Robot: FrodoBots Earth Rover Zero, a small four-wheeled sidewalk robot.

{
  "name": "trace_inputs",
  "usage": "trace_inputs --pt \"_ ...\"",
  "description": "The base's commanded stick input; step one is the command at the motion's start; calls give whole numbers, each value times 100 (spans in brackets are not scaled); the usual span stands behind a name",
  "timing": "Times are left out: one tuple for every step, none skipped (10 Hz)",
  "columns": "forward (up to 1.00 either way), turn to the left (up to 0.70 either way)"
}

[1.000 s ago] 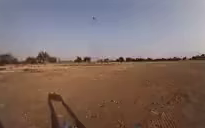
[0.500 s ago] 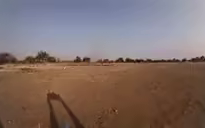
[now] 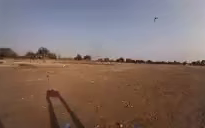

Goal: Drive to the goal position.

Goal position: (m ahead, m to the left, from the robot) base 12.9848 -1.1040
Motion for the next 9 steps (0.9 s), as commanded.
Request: trace_inputs --pt "70 0" --pt "70 0" --pt "70 0" --pt "70 0" --pt "70 0" --pt "70 0" --pt "70 0" --pt "70 0" --pt "70 0"
